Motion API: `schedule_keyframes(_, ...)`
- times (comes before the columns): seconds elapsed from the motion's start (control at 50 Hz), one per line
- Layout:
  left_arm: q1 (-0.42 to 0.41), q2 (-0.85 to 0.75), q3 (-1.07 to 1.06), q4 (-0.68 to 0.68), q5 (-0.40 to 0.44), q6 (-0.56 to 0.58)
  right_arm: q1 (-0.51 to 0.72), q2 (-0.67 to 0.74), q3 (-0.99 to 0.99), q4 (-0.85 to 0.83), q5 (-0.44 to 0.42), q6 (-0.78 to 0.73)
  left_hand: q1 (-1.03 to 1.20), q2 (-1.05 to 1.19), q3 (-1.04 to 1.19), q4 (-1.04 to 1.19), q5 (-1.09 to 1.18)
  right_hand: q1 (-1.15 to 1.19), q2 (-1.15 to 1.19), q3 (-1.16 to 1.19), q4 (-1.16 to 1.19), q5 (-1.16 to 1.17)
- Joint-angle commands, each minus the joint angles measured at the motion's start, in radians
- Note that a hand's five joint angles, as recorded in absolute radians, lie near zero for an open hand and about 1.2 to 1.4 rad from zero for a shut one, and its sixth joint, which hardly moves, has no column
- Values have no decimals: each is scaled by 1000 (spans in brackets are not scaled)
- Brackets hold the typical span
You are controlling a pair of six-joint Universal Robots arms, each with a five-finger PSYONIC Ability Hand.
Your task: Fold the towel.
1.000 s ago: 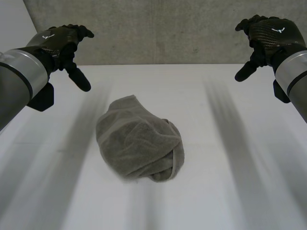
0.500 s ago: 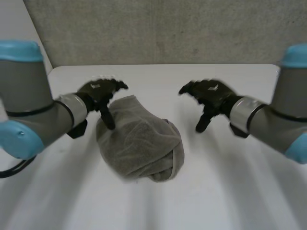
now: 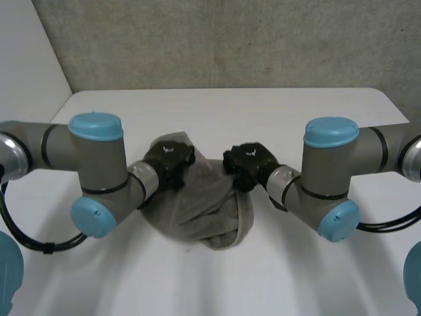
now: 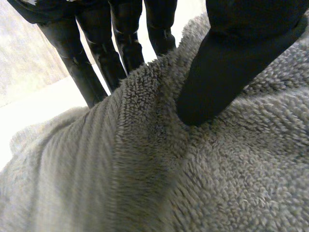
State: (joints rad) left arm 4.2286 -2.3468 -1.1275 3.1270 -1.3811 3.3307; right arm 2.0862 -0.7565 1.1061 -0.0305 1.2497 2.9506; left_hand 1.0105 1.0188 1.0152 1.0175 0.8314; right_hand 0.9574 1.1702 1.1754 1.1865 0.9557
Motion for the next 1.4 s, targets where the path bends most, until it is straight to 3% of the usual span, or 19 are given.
schedule_keyframes(0.02,-10,83,167,16,-9,1,2,-40,-127,-40,7,-4,386,377,381,379,390,439,226,221,210,266)
schedule_keyframes(0.12,-12,170,291,101,-53,1,0,-139,-244,-89,68,-38,386,377,381,379,390,439,226,221,210,266)
schedule_keyframes(0.16,-12,263,311,223,-120,0,-3,-248,-243,-216,166,-39,386,377,381,379,390,439,226,221,210,266)
schedule_keyframes(0.22,-12,343,282,329,-177,-10,-9,-354,-180,-337,209,-39,386,377,381,379,390,439,226,221,210,266)
schedule_keyframes(0.32,-16,421,119,381,-190,-5,-9,-446,-33,-330,102,-64,386,377,381,379,390,439,226,221,210,266)
schedule_keyframes(0.4,-33,446,-29,380,-188,-4,-6,-462,66,-239,7,-100,386,377,381,379,390,439,226,221,210,266)
schedule_keyframes(0.44,-53,451,-183,380,-188,-4,3,-465,153,-69,-57,-168,386,377,381,379,390,439,226,221,210,266)
schedule_keyframes(0.56,-64,451,-416,377,-185,0,11,-445,264,204,-78,-327,354,346,349,347,358,439,226,221,210,266)
schedule_keyframes(0.6,-76,449,-544,358,-185,-2,18,-410,322,341,-85,-410,21,13,16,14,25,439,226,221,210,266)
schedule_keyframes(0.66,-93,449,-592,332,-185,-2,17,-380,353,426,-82,-453,-107,-115,-112,-114,-102,439,226,221,210,266)
schedule_keyframes(0.72,-125,449,-644,236,-187,0,9,-374,357,446,-79,-458,-307,-315,-311,-314,-302,402,189,184,173,229)
schedule_keyframes(0.76,-125,458,-647,115,-187,-5,5,-377,357,439,-81,-458,-371,-379,-376,-378,-366,75,-138,-143,-154,-98)
schedule_keyframes(0.78,-125,459,-647,114,-187,-5,5,-377,357,439,-81,-458,-371,-380,-376,-378,-367,73,-140,-145,-156,-100)
schedule_keyframes(0.82,-121,471,-638,61,-190,-2,3,-389,345,413,-79,-453,-451,-459,-455,-458,-446,-260,-473,-478,-489,-433)
schedule_keyframes(0.92,-75,532,-594,-11,-190,-2,-11,-396,311,371,-67,-450,-571,-579,-576,-578,-566,-478,-691,-696,-707,-651)
schedule_keyframes(1.2,-3,551,-577,99,-185,0,-21,-397,258,183,-73,-450,-562,-570,-567,-569,-558,-523,-736,-741,-752,-696)
schedule_keyframes(1.3,2,505,-580,166,-115,13,-21,-359,216,149,-62,-469,-559,-567,-564,-566,-555,-523,-736,-741,-752,-696)
schedule_keyframes(1.38,17,457,-580,173,49,105,-23,-343,209,150,-59,-473,-545,-553,-549,-552,-540,-523,-736,-741,-752,-696)
schedule_keyframes(1.4,17,457,-580,173,50,105,-23,-343,218,150,-59,-473,-544,-553,-549,-552,-540,-529,-742,-747,-758,-702)
